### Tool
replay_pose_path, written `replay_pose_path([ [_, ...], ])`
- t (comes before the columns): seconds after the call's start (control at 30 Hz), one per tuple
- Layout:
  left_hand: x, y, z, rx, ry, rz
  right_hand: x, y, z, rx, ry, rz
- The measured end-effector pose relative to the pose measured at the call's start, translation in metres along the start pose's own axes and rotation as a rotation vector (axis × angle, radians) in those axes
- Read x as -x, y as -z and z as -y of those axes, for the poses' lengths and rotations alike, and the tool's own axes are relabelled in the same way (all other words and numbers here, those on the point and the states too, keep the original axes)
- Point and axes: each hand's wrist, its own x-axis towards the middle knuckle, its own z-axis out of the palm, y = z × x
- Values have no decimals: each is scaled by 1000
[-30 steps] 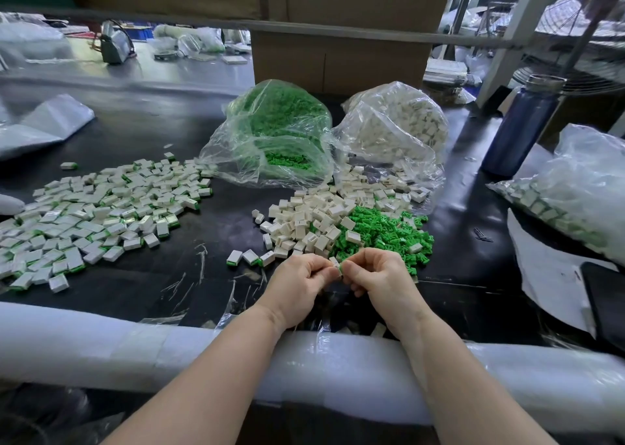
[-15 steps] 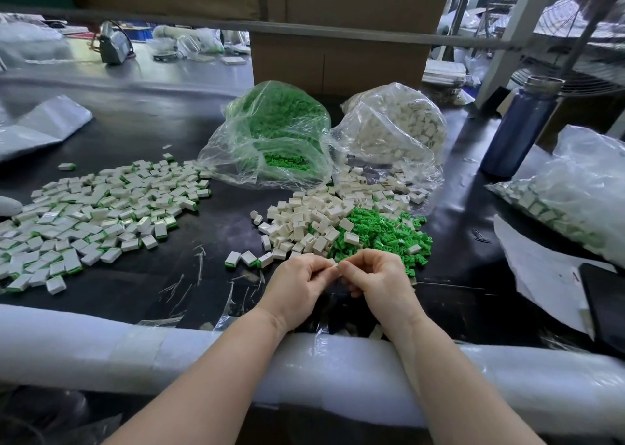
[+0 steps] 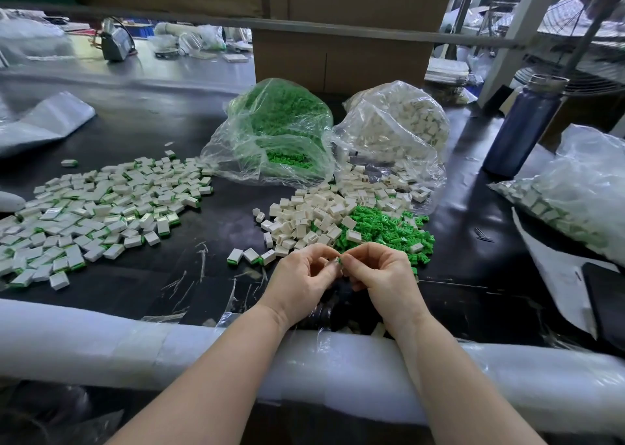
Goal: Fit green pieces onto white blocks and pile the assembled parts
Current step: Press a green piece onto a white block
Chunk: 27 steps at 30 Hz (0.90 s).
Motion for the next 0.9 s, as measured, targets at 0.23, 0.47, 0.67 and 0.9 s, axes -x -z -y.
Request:
replay_pose_path([
  [0.23,-1,1,-1,10,14,-12,0,0,-1,47,12,32],
  [0.47,-1,4,-4,95,-23,7,-2,-2,-2,92,-41,61],
  [0.67,1,3,-6,12,-53,56,-1,-1,1,119,-28,172],
  [0.9,2,1,-7,-63,-75,88,-3,-1,-4,121,-71,177],
])
